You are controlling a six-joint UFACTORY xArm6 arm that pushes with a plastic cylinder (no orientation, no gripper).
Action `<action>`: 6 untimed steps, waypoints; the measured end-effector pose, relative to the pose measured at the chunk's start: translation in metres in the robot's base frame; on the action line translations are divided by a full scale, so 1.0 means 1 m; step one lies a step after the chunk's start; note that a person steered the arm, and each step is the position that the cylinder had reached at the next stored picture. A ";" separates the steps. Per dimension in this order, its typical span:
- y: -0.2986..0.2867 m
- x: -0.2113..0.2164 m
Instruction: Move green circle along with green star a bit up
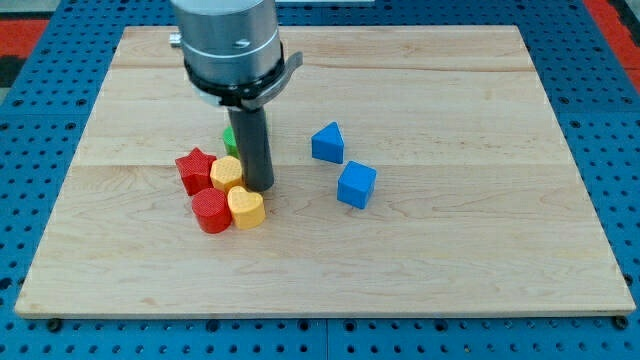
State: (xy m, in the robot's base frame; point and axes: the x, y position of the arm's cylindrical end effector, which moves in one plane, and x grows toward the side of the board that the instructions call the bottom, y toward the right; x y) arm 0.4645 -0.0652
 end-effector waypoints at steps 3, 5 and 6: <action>-0.008 -0.025; -0.024 -0.066; -0.025 -0.086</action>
